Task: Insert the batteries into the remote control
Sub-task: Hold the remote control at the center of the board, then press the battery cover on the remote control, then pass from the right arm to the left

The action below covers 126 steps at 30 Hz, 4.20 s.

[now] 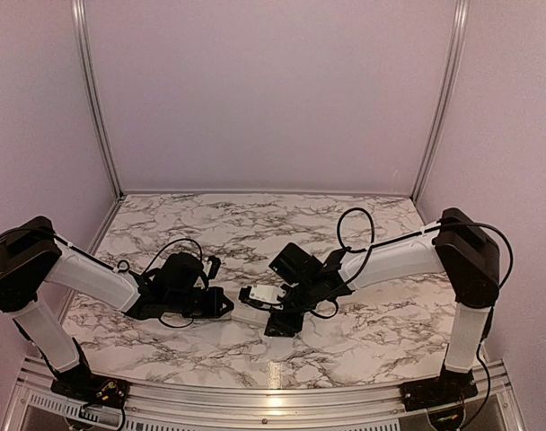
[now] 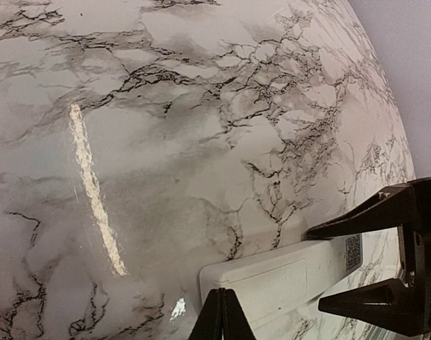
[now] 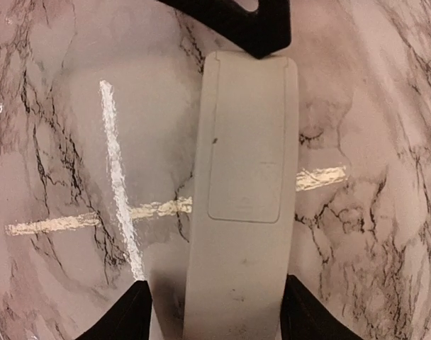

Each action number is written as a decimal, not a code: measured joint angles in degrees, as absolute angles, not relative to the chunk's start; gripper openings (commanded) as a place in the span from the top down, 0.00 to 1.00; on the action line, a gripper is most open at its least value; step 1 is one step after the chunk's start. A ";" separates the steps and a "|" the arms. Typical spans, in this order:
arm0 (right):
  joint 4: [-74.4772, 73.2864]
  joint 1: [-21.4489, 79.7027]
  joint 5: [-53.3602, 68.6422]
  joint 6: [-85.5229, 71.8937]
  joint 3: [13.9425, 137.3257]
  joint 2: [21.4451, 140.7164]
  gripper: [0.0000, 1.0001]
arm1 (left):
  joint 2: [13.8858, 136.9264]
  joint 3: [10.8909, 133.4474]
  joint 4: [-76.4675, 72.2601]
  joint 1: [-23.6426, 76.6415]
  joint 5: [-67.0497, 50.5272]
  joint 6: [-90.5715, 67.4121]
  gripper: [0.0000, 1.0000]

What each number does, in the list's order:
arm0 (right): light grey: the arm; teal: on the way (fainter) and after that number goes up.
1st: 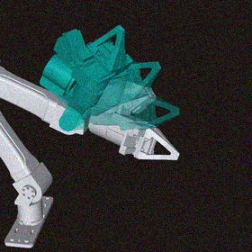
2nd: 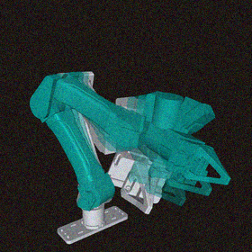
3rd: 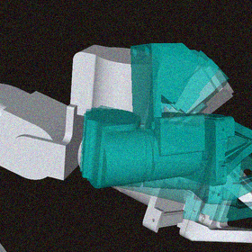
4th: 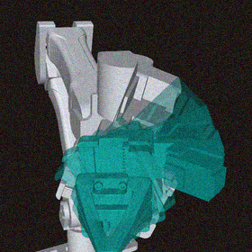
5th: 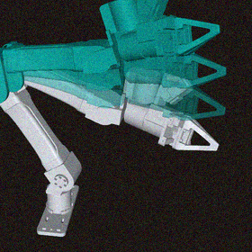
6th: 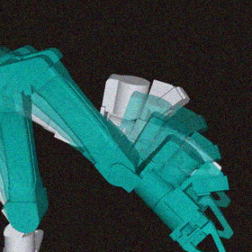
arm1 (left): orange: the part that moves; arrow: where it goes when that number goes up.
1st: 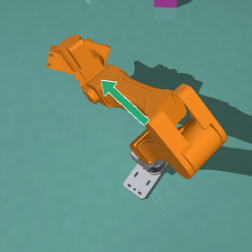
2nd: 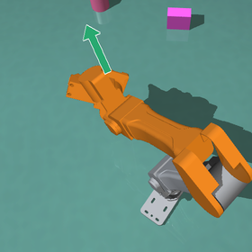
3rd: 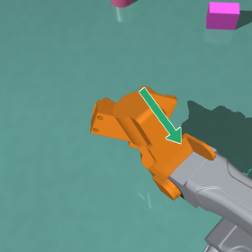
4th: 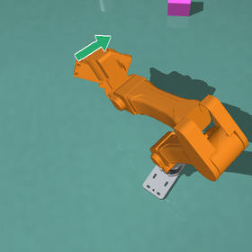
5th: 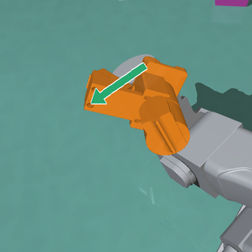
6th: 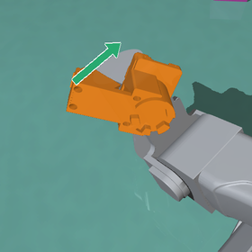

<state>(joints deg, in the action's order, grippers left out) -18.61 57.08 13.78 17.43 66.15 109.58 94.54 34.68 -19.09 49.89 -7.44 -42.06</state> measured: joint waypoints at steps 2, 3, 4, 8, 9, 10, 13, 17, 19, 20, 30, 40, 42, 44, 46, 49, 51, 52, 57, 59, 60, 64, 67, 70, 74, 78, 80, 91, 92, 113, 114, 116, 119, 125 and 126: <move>-18.74 57.45 13.17 17.58 66.17 109.89 0.51 | 94.54 34.68 -19.09 49.89 -7.42 -41.98 0.99; -18.74 57.56 12.91 17.74 66.17 109.89 0.53 | 94.54 34.68 -19.09 49.89 -7.46 -41.98 0.99; -18.72 57.63 12.58 17.74 66.15 109.93 0.57 | 94.54 34.68 -19.11 49.91 -7.46 -41.95 1.00; -18.33 57.58 11.31 17.82 66.17 110.04 0.73 | 94.54 34.68 -19.16 49.93 -7.68 -41.93 1.00; -18.28 57.58 10.94 16.84 66.17 110.04 0.76 | 94.52 34.65 -19.07 49.93 -7.92 -41.93 1.00; -18.33 57.56 10.94 16.53 66.17 110.04 0.77 | 94.50 34.63 -19.09 49.93 -8.03 -41.93 1.00; -18.28 57.56 10.76 16.56 66.17 110.04 0.82 | 94.50 34.54 -19.27 49.93 -8.29 -42.02 1.00; -18.26 57.58 10.76 16.58 66.17 110.04 0.89 | 94.50 34.17 -19.94 49.93 -8.45 -42.26 1.00; -18.24 57.56 10.76 16.58 66.17 110.04 0.92 | 94.50 33.93 -20.40 49.95 -8.49 -42.44 1.00; -18.24 57.58 10.76 16.58 66.17 110.04 0.93 | 94.50 33.93 -20.51 50.00 -8.47 -42.48 1.00; -18.22 57.47 10.72 16.49 66.17 110.04 0.98 | 94.78 33.21 -22.20 50.43 -7.68 -43.99 0.94; -15.57 56.97 11.16 17.80 64.16 109.23 1.00 | 83.15 31.03 -17.23 44.42 -13.08 -41.10 0.76; -15.49 56.97 11.22 17.85 64.12 109.23 1.00 | 80.90 31.86 -14.96 42.96 -12.14 -39.99 0.78; -15.49 56.97 11.25 17.82 64.12 109.23 1.00 | 80.20 32.69 -13.06 42.68 -11.31 -39.00 0.79; -15.51 56.97 11.29 17.80 64.14 109.23 1.00 | 80.31 33.06 -11.35 42.70 -9.91 -38.04 0.80; -15.55 56.97 11.35 17.72 64.14 109.23 1.00 | 81.14 33.04 -8.84 42.89 -7.86 -37.19 0.81; -15.66 56.95 11.44 17.56 64.23 109.23 1.00 | 82.04 33.04 -7.88 43.22 -6.46 -36.75 0.83; -15.79 56.95 11.49 17.52 64.31 109.23 1.00 | 82.39 33.04 -7.42 43.48 -5.91 -36.62 0.83; -17.43 56.97 12.01 16.95 65.45 109.62 1.00 | 84.23 33.06 -6.04 45.45 -3.29 -35.70 0.87; -18.06 56.97 12.38 16.67 66.11 109.93 1.00 | 85.17 33.41 -5.54 46.28 -2.35 -35.20 0.89; -18.13 56.97 12.47 16.62 66.19 109.95 1.00 | 85.60 33.67 -5.30 46.59 -1.83 -35.05 0.89; -19.77 56.97 12.80 16.40 67.64 110.63 1.00 | 87.68 35.33 -4.67 48.27 0.95 -33.93 0.92; -20.97 56.97 12.99 16.29 68.58 110.80 1.00 | 89.52 36.88 -4.23 50.15 2.98 -33.04 0.93; -21.63 56.97 13.15 16.27 69.28 110.80 1.00 | 91.35 37.85 -4.27 51.81 4.03 -32.34 0.95; -22.04 56.97 13.63 16.27 70.02 110.80 1.00 | 93.10 38.54 -4.14 53.69 4.67 -31.62 0.96; -23.44 56.99 14.04 16.27 70.59 110.85 1.00 | 95.00 40.05 -3.53 56.05 5.93 -30.41 0.96; -24.32 56.99 14.13 16.29 70.59 111.00 1.00 | 95.66 40.84 -3.18 56.84 6.72 -29.69 0.96; -24.69 56.97 14.37 16.62 70.39 111.20 1.00 | 93.12 40.21 -1.08 57.08 9.58 -26.81 0.63; -24.27 56.97 14.46 16.69 70.17 111.13 1.00 | 91.26 39.20 -1.02 56.55 9.52 -26.11 0.56; -26.00 65.23 13.04 21.96 67.85 97.84 1.00 | 60.97 27.94 -8.12 58.70 -7.97 -2.48 0.31; -26.46 65.41 13.17 22.22 67.85 97.47 1.00 | 60.97 27.94 -8.14 59.33 -8.45 -1.58 0.31; -27.53 65.43 13.52 22.59 67.85 97.03 1.00 | 61.14 27.94 -8.16 60.73 -9.50 0.43 0.31; -28.67 65.49 14.17 22.83 67.85 96.92 1.00 | 62.04 27.97 -8.10 62.87 -10.09 2.68 0.31; -30.44 66.02 16.05 23.11 67.90 96.92 1.00 | 65.14 28.38 -6.63 65.95 -10.04 6.74 0.32; -30.74 66.17 16.36 23.20 67.94 96.92 1.00 | 65.43 28.53 -6.46 66.19 -10.02 7.14 0.33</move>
